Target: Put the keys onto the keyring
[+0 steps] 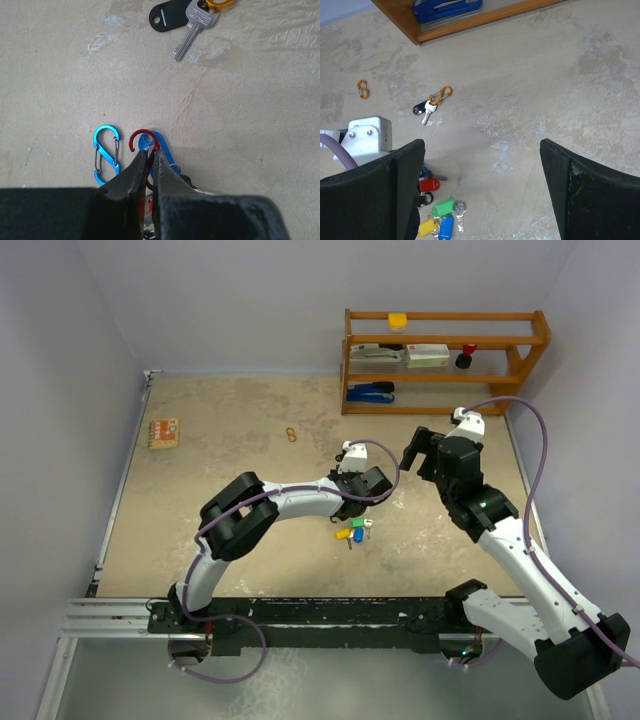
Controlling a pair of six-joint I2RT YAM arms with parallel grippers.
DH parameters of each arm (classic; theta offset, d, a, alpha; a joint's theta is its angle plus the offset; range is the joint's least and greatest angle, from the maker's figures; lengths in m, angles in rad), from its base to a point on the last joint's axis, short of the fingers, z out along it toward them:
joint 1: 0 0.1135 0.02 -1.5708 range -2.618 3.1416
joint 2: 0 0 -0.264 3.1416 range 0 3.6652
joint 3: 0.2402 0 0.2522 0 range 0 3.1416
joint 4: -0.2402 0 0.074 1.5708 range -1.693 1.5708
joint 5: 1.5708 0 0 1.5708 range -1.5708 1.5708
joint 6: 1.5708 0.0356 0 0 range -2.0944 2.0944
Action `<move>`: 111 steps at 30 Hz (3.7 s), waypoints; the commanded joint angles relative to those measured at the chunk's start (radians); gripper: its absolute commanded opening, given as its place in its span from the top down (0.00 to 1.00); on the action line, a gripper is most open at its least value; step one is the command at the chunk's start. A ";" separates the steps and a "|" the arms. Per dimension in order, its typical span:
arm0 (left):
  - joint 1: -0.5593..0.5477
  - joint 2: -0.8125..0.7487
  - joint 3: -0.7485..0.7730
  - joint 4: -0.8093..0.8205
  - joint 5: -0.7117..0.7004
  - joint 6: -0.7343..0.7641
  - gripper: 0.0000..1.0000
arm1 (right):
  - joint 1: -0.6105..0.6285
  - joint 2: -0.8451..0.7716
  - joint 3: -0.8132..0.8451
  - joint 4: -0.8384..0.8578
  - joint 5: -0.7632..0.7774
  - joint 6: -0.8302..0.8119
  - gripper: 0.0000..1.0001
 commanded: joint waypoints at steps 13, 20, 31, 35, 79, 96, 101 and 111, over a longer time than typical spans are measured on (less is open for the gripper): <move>0.011 0.001 0.039 0.012 -0.040 -0.021 1.00 | -0.008 -0.019 -0.001 0.028 0.019 0.007 0.00; 0.019 0.001 0.042 -0.001 -0.055 -0.019 1.00 | -0.009 -0.019 -0.001 0.028 0.017 0.007 0.00; 0.043 0.004 0.044 -0.015 -0.058 -0.014 1.00 | -0.009 -0.022 -0.003 0.028 0.018 0.006 0.00; 0.049 0.004 0.041 -0.014 -0.064 -0.011 1.00 | -0.011 -0.021 -0.004 0.031 0.018 0.007 0.00; 0.113 -0.536 -0.482 0.948 0.291 0.263 1.00 | -0.015 -0.072 -0.001 0.014 0.045 0.004 0.00; 0.177 -0.361 -0.449 1.164 0.458 0.216 1.00 | -0.017 -0.100 0.007 -0.005 0.058 0.001 0.00; 0.184 -0.282 -0.423 1.242 0.498 0.192 1.00 | -0.017 -0.113 0.008 -0.010 0.060 0.001 0.00; 0.193 -0.127 -0.305 1.315 0.587 0.142 1.00 | -0.019 -0.133 0.010 -0.024 0.074 -0.005 0.00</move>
